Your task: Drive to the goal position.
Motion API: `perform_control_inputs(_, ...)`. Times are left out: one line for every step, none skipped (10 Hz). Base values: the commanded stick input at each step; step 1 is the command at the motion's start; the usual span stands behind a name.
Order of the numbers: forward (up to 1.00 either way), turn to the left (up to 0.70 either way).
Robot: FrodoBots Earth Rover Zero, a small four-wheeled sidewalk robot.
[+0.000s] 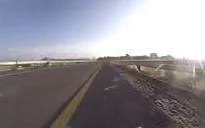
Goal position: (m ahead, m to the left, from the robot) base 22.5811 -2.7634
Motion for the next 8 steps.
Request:
perform_control_inputs(0.5,0.0)
perform_control_inputs(0.5,0.0)
perform_control_inputs(0.5,0.0)
perform_control_inputs(0.5,0.0)
perform_control_inputs(0.5,0.0)
perform_control_inputs(0.5,0.0)
perform_control_inputs(0.5,0.0)
perform_control_inputs(0.5,0.0)
